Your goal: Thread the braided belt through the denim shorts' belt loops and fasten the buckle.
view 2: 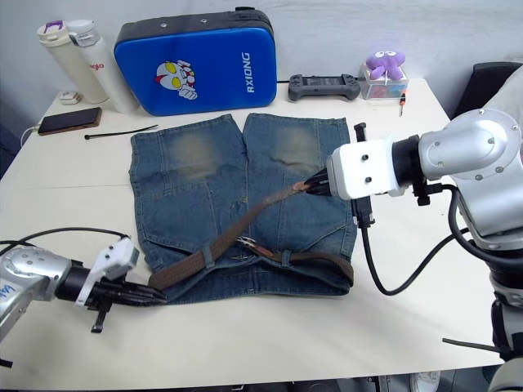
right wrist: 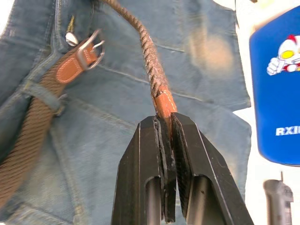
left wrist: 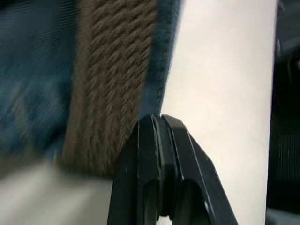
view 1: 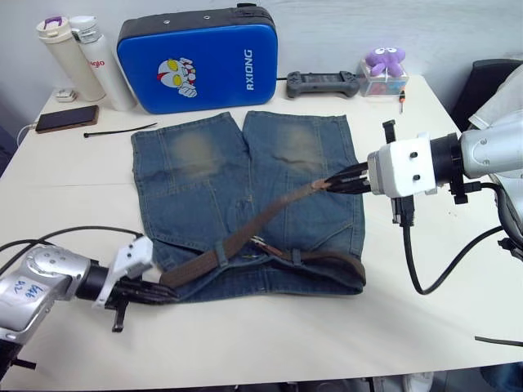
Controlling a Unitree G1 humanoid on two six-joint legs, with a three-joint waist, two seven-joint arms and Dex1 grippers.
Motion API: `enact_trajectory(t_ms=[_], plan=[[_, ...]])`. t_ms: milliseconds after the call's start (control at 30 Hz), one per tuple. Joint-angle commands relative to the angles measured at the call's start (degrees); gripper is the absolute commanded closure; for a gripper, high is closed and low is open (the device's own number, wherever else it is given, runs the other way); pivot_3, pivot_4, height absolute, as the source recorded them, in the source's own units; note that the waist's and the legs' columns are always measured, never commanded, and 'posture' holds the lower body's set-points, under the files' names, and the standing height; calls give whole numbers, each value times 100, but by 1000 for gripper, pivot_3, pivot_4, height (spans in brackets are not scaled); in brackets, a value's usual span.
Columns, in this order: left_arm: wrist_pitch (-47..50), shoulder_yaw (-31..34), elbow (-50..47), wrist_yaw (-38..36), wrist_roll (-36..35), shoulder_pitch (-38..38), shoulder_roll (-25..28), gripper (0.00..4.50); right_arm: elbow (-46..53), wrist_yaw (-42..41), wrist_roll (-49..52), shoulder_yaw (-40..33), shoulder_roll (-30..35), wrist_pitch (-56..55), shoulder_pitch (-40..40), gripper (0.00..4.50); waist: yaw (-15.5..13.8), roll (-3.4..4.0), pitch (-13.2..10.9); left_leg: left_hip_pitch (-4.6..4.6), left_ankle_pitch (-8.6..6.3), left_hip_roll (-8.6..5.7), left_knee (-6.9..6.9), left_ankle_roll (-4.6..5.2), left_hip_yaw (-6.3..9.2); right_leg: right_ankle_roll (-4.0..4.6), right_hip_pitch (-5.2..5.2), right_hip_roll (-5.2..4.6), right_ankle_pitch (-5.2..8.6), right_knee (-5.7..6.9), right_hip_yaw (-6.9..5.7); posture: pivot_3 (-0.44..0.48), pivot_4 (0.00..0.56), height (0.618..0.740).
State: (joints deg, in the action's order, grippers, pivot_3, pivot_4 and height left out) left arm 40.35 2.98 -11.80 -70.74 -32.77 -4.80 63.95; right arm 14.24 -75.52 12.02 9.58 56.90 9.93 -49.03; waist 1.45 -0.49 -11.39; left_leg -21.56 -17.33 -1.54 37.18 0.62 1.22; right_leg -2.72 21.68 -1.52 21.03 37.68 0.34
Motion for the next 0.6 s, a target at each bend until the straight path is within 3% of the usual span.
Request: enact_trajectory(t_ms=[33,200,267,333,467,600], plan=[[906,740,-110,-346,-978,-245,233,3241,-4,-49,-4,-93,-74,-94,-183,4500,9,-2,-1,-2,0,0,1,0,0,0,0,0,0,1,0,0,150,739],[2129,1613,-79,-582,-2337,-1043,553,948,-43,-153,40,-25,-189,65,-268,4500,11,-7,-5,-8,3,0,2,-5,-1,0,13,1,0,4,0,0,150,739],[2384,1698,-145,-132,-2733,-1683,364,28,-33,-140,43,33,-247,237,-304,4500,12,-7,-5,-12,5,0,5,-8,0,0,18,2,0,8,0,0,150,739],[2478,1428,-432,909,-2926,-2586,-321,8,7,-61,-17,144,-309,614,-330,4500,-31,-6,-4,-12,12,-1,9,-21,-1,-1,15,1,0,10,0,0,150,739],[2641,581,-1149,2591,-2506,-3514,-1517,8,106,59,-50,322,-401,1495,-418,4500,-70,-8,-4,-22,16,-1,33,-28,-1,-13,15,2,-6,32,1,0,150,739],[2074,-901,-1663,3484,-781,-3752,-1689,8,301,263,-101,376,-500,1980,-456,4500,-21,-11,-2,-133,15,-1,96,-28,-10,-21,118,7,-10,88,10,0,150,739]])
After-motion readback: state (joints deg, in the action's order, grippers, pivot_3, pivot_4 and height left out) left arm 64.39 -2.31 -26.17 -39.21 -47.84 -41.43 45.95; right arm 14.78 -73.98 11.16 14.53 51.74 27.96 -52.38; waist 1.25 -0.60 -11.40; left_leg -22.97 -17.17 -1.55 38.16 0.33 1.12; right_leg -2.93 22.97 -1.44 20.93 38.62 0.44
